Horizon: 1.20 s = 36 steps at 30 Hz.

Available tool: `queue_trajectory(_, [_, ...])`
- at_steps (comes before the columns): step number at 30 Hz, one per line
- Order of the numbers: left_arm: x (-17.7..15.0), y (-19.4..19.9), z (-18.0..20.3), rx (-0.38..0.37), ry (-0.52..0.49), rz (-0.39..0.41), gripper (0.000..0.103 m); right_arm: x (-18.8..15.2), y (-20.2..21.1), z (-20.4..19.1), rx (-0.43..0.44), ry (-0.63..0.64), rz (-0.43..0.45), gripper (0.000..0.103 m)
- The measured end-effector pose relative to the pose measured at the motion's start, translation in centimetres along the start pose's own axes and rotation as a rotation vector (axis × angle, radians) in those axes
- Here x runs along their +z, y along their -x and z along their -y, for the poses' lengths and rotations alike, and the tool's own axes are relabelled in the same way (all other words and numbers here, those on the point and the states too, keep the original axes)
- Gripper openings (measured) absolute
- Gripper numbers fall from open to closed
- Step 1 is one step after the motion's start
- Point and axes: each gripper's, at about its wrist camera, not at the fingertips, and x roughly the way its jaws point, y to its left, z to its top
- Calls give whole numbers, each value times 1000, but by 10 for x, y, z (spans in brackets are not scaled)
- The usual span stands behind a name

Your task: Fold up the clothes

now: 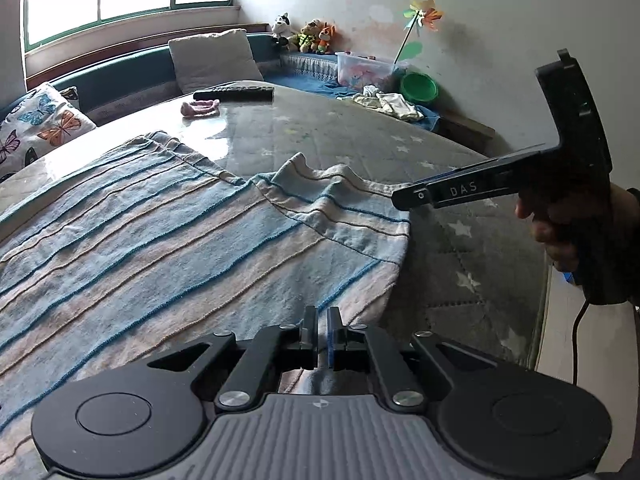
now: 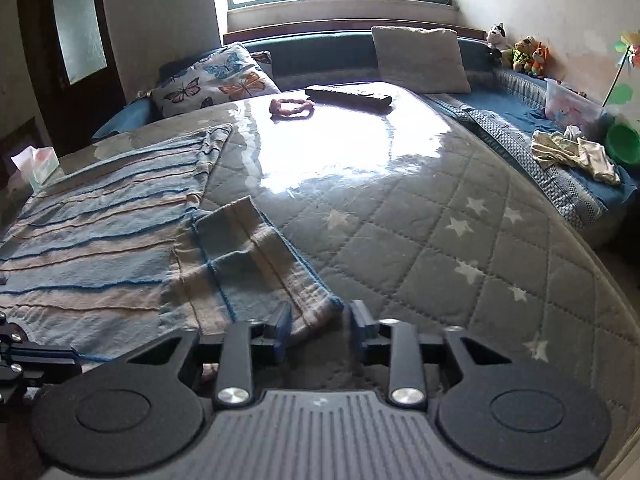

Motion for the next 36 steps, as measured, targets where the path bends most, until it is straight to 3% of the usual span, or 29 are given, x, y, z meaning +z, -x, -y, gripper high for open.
queue_trajectory(3, [-1, 6, -1, 12, 0, 12, 11, 1, 1, 2, 7, -39, 9, 5])
queue_trajectory(10, [-6, 30, -18, 100, 49, 39, 22, 14, 37, -9, 83, -49, 107, 3])
queue_trajectory(15, [-14, 50, -38, 158, 116, 56, 29, 26, 60, -44, 207, 16, 158, 3])
queue_trajectory(20, [-23, 73, -52, 213, 158, 85, 32, 30, 56, -89, 339, 99, 142, 3])
queue_trajectory(24, [-31, 83, -61, 246, 194, 96, 33, 26, 37, -120, 419, 148, 77, 4])
queue_trajectory(30, [-44, 98, -77, 290, 255, 101, 33, 24, 21, -135, 418, 204, 22, 9])
queue_trajectory(36, [-59, 121, -97, 381, 329, 116, 33, 34, -23, -132, 278, 277, -7, 10])
